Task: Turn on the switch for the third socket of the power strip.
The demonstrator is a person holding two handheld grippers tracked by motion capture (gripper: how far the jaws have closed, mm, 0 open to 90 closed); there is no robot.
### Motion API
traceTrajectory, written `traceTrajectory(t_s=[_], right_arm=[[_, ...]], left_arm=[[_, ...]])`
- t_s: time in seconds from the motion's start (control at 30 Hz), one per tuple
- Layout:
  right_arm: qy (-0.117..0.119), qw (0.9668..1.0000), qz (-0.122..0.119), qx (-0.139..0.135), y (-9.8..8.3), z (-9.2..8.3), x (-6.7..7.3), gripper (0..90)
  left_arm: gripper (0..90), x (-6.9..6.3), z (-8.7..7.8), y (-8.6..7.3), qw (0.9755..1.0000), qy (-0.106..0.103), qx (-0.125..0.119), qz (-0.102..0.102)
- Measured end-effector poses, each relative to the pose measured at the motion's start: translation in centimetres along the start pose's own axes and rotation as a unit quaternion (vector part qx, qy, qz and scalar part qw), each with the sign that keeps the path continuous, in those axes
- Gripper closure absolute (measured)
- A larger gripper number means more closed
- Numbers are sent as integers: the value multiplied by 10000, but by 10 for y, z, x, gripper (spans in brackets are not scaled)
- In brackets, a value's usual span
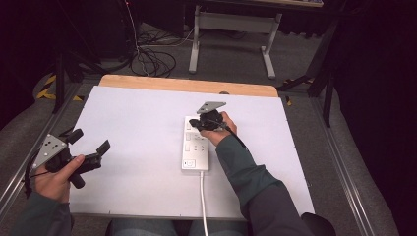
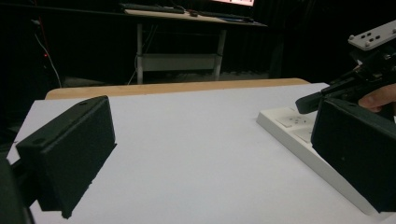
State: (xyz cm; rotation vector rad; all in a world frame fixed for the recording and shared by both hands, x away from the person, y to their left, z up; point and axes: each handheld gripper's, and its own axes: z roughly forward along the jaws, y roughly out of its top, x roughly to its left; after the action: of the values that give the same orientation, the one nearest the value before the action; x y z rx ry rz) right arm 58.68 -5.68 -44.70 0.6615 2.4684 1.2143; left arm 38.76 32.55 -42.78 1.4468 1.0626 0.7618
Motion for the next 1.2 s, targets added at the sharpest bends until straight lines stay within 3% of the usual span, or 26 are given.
traceTrajectory(t_s=[0.47, 1.2], right_arm=[[-35, 9994, 30, 332, -3, 20, -3, 900], [38, 9994, 193, 268, -4, 26, -2, 900]], left_arm=[[2, 0, 1, 0, 10000, -13, 17, -6], [3, -1, 1, 0, 10000, -55, 31, 1]])
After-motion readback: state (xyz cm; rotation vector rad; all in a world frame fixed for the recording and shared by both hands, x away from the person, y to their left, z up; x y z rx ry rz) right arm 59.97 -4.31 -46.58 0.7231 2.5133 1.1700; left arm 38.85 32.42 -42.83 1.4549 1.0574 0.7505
